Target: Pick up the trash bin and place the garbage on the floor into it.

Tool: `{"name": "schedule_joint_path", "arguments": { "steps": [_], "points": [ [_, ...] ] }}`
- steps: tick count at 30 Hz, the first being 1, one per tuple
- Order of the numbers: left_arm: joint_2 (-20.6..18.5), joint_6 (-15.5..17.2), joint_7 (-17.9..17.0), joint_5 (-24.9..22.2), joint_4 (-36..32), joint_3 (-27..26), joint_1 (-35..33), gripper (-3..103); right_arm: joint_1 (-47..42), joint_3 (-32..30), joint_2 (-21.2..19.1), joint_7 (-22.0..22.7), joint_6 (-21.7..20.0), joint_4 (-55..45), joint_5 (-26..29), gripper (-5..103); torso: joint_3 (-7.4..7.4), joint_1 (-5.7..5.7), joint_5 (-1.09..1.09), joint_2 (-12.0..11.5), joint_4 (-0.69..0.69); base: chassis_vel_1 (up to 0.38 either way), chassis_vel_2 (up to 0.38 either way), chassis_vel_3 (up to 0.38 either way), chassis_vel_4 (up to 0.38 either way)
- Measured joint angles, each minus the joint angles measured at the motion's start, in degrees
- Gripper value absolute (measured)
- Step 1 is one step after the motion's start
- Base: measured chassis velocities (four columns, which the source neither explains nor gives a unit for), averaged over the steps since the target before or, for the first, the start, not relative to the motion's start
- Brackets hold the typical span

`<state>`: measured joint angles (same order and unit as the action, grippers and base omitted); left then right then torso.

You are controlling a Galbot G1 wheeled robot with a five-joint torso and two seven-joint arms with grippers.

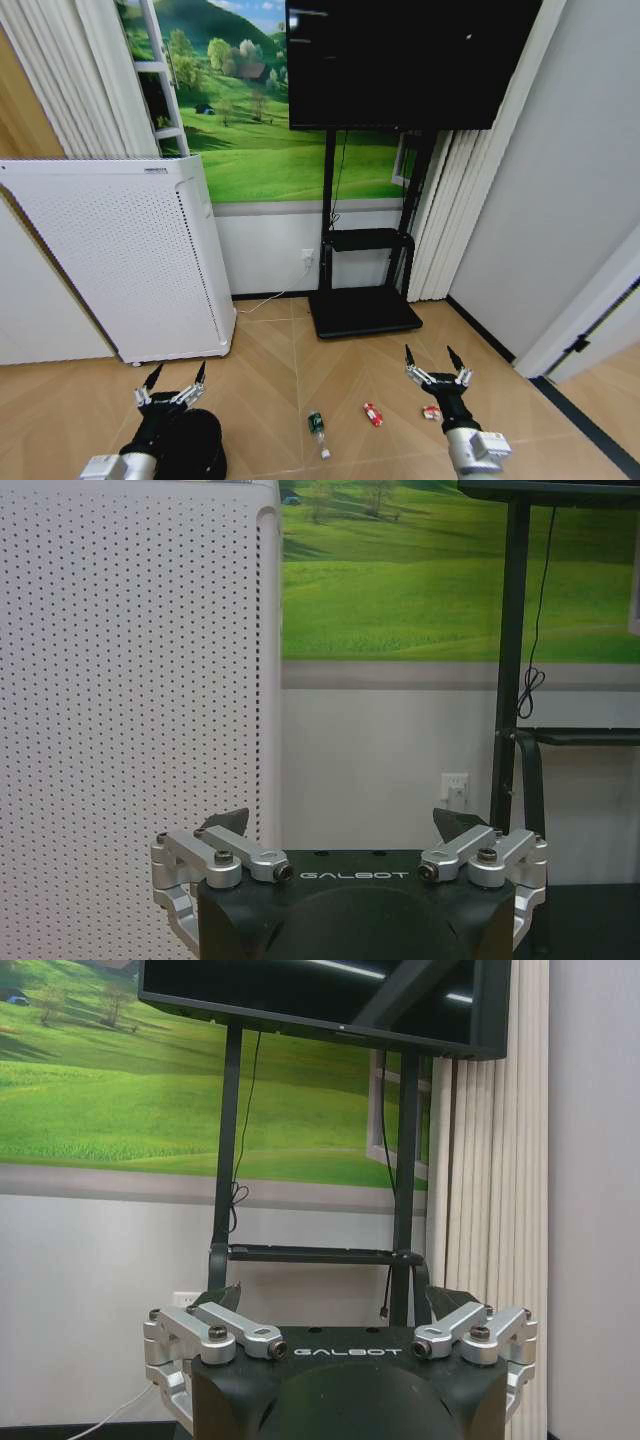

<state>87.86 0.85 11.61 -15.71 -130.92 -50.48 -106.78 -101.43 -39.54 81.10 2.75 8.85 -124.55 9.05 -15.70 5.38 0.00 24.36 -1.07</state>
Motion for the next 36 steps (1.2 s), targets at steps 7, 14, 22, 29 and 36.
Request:
{"name": "schedule_joint_path", "arguments": {
  "steps": [7,14,22,29,36],
  "points": [
    [0.4,-0.1,0.0,0.2,0.0,0.1,-0.2,100,0.4,0.5,0.1,-0.1,-0.4,0.2,0.1,100,1.18,-0.70,0.00,-1.9,0.00,0.000,0.000,0.000,0.000],
    [0.5,-0.1,0.0,0.3,-0.3,0.0,-0.4,100,0.4,0.6,0.1,-0.1,-0.5,0.3,0.1,100,2.04,-1.24,0.00,-3.3,0.00,0.000,0.000,0.000,0.000],
    [0.8,-0.2,0.0,0.3,-1.2,0.2,-1.1,100,0.1,0.7,0.1,-0.2,-0.5,0.2,0.2,100,3.19,-1.88,0.00,-5.1,0.00,0.000,0.000,0.000,0.000],
    [1.0,-0.3,0.0,0.5,-1.7,0.3,-1.5,100,0.0,0.7,-0.1,-0.2,-0.5,0.3,-0.2,100,4.34,-2.54,0.00,-6.9,0.00,0.000,0.000,0.000,0.000],
    [1.0,-0.4,-0.1,0.7,-1.8,0.3,-1.6,100,0.0,0.8,-0.1,-0.3,-0.5,0.3,-0.3,100,5.30,-3.03,0.00,-8.3,0.00,0.000,0.000,0.000,0.000]
  ]
}}
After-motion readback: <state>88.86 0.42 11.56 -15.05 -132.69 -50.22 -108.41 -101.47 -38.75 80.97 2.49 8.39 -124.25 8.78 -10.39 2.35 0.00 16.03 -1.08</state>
